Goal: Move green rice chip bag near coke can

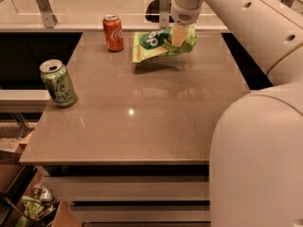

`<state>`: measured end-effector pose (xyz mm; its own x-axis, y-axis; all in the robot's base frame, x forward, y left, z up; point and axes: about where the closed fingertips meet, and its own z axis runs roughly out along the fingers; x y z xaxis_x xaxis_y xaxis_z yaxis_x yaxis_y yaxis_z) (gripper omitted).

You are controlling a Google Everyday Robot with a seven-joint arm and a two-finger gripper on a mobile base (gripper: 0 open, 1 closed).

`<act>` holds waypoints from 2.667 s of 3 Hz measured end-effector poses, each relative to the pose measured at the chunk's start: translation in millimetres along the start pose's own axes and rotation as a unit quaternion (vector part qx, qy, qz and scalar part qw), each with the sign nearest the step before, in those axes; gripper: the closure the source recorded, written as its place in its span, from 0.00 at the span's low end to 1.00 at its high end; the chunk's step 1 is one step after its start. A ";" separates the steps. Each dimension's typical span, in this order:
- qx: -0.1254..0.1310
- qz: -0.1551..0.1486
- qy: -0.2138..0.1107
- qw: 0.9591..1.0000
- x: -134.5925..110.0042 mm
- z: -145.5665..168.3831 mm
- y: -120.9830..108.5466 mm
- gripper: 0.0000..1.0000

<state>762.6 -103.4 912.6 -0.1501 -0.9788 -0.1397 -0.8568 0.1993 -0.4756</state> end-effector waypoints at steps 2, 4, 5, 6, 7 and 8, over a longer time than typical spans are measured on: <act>0.017 -0.007 -0.002 1.000 -3.2 12.5 -5.9 1.00; 0.013 -0.008 -0.001 1.000 -3.9 18.6 -3.6 0.59; 0.011 -0.009 0.000 1.000 -4.1 21.5 -2.4 0.36; 0.009 -0.010 0.001 1.000 -4.3 24.6 -1.2 0.13; 0.007 -0.010 0.002 1.000 -4.5 27.5 0.0 0.00; 0.007 -0.010 0.002 1.000 -4.5 27.7 0.1 0.00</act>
Offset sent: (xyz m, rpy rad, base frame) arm 0.0161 0.0004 -0.0047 -0.0067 -0.0700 0.0105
